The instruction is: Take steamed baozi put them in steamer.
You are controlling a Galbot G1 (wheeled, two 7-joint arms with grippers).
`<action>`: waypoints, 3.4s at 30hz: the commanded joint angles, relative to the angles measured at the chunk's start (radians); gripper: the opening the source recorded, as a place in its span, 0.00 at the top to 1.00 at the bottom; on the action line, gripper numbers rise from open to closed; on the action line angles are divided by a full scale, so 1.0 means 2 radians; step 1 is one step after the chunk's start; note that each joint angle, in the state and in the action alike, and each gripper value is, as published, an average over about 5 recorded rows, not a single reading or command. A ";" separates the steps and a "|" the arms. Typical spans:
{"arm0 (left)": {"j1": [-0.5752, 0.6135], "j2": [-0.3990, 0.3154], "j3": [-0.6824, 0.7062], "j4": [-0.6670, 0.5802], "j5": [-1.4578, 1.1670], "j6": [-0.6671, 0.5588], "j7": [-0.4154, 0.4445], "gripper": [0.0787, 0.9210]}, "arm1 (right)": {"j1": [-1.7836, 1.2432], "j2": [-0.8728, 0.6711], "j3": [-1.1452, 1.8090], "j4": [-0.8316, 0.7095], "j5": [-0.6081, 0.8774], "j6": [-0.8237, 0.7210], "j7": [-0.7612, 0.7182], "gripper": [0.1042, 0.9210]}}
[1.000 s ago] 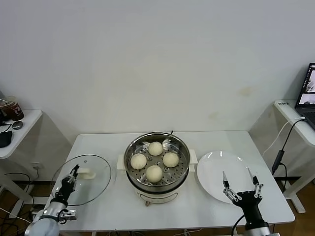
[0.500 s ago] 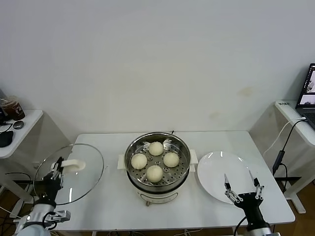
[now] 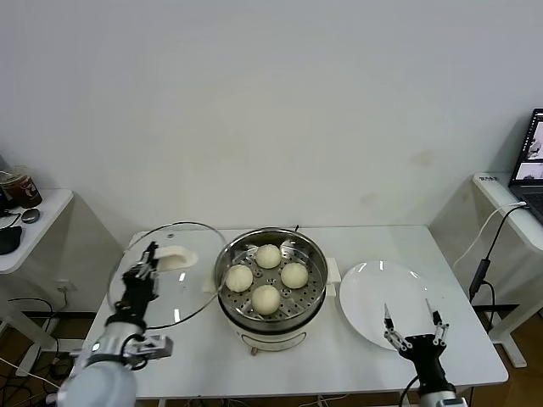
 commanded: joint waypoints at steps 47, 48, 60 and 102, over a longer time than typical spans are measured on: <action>-0.192 -0.166 0.261 0.144 0.215 0.047 0.097 0.90 | 0.020 0.017 -0.008 -0.049 -0.064 0.005 0.016 0.12; -0.191 -0.166 0.260 0.144 0.215 0.047 0.097 0.90 | 0.020 0.017 -0.008 -0.049 -0.064 0.005 0.015 0.12; -0.173 -0.175 0.244 0.135 0.195 0.047 0.082 0.90 | 0.019 0.013 -0.009 -0.049 -0.062 0.005 0.014 0.12; 0.313 -0.184 -0.081 0.078 -0.607 -0.431 -0.080 0.12 | -0.078 -0.061 -0.091 -0.005 0.053 -0.058 0.018 0.12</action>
